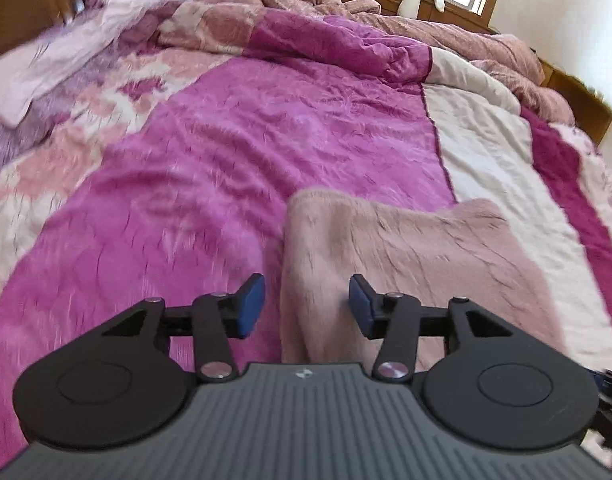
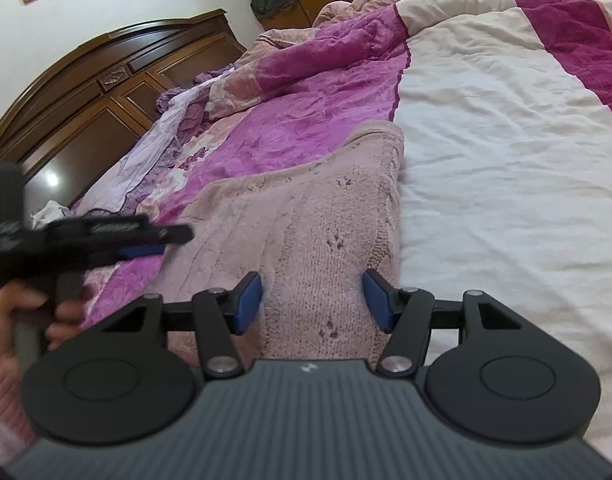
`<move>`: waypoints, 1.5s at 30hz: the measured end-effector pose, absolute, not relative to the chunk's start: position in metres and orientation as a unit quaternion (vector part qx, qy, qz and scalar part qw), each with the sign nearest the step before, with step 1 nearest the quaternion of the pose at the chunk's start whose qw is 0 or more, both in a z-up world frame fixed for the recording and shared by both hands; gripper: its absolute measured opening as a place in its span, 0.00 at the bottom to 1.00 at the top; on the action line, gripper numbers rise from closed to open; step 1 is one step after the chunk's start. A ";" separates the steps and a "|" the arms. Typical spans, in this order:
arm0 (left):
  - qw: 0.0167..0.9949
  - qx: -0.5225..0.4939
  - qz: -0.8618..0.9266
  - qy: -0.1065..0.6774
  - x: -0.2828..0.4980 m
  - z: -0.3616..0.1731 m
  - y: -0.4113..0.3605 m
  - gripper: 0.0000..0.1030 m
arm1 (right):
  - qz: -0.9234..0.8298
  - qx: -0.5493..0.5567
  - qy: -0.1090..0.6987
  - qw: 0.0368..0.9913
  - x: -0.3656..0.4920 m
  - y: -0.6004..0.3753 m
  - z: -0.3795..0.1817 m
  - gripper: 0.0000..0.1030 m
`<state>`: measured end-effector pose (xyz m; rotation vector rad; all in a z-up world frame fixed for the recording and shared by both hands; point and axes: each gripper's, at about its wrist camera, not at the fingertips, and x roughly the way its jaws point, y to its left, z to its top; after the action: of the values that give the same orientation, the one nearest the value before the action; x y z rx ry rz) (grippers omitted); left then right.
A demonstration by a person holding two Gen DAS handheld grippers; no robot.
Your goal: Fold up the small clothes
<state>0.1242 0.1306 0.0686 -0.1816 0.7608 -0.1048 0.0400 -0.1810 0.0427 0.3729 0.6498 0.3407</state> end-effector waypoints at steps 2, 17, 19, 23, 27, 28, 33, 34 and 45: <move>0.918 -0.105 -0.062 0.378 0.107 0.071 0.133 0.54 | 0.161 0.183 0.316 0.917 0.039 -0.182 0.043 0.57; 0.892 -0.119 -0.112 0.421 0.037 0.058 0.115 0.56 | 0.130 0.209 0.319 0.915 0.026 -0.193 0.045 0.58; 0.895 -0.122 -0.112 0.415 0.037 0.056 0.113 0.53 | 0.127 0.216 0.320 0.914 0.026 -0.195 0.045 0.59; 0.911 -0.082 -0.110 0.388 0.032 0.057 0.103 0.22 | 0.124 0.219 0.324 0.912 0.025 -0.194 0.044 0.59; 0.923 -0.059 -0.097 0.367 0.025 0.071 0.111 0.19 | 0.140 0.220 0.328 0.908 0.025 -0.187 0.047 0.58; 0.925 -0.044 -0.089 0.366 0.025 0.072 0.114 0.19 | 0.147 0.216 0.327 0.908 0.024 -0.183 0.048 0.58; 0.914 -0.034 -0.074 0.398 0.034 0.051 0.123 0.19 | 0.155 0.163 0.334 0.916 0.022 -0.165 0.044 0.58; 0.915 -0.026 -0.074 0.397 0.033 0.048 0.122 0.19 | 0.156 0.156 0.335 0.916 0.022 -0.166 0.042 0.59; 0.913 -0.074 -0.064 0.396 0.031 0.064 0.133 0.56 | 0.152 0.166 0.352 0.908 0.020 -0.181 0.047 0.62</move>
<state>0.0312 0.1330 0.0640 -0.1515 0.8162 -0.1309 0.0201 -0.1814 0.0472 0.3425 0.7265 0.3141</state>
